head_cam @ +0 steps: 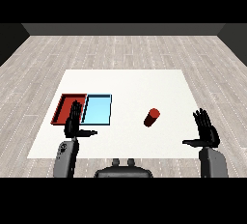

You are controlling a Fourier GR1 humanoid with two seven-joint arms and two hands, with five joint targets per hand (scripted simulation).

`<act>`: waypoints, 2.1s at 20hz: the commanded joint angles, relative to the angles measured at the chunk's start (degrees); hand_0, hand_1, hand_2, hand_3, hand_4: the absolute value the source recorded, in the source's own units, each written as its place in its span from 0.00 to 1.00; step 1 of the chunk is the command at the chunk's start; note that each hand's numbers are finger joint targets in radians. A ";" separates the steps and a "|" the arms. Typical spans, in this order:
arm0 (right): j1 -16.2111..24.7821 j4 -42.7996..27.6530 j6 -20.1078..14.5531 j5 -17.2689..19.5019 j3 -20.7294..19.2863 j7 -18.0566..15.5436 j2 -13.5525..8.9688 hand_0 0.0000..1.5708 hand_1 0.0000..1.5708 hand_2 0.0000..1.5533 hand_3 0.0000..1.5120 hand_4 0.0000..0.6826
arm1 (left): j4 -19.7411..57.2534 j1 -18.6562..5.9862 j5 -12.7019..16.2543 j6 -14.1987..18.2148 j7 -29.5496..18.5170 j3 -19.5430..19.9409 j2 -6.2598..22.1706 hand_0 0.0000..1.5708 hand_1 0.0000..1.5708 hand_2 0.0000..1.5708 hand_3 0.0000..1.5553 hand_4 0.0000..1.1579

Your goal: Pick the red can and put it in the red box

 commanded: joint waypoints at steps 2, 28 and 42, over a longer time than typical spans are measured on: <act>1.00 -1.08 2.86 -0.07 -1.68 0.22 0.53 0.00 0.00 0.00 0.00 0.00 | 1.49 -1.59 0.48 -0.10 -1.51 0.21 -0.63 0.00 0.00 0.00 0.00 0.00; -13.25 10.16 -1.13 0.13 2.47 9.75 5.78 0.00 0.00 0.00 0.00 0.00 | -8.89 7.15 0.57 1.32 -0.02 -2.78 -3.12 0.00 0.00 0.00 0.00 0.00; -15.85 16.48 -4.23 1.24 5.57 7.57 8.94 0.00 0.00 0.00 0.00 0.00 | 0.65 -3.07 1.28 1.70 0.21 0.56 -1.31 0.00 0.00 0.00 0.00 0.00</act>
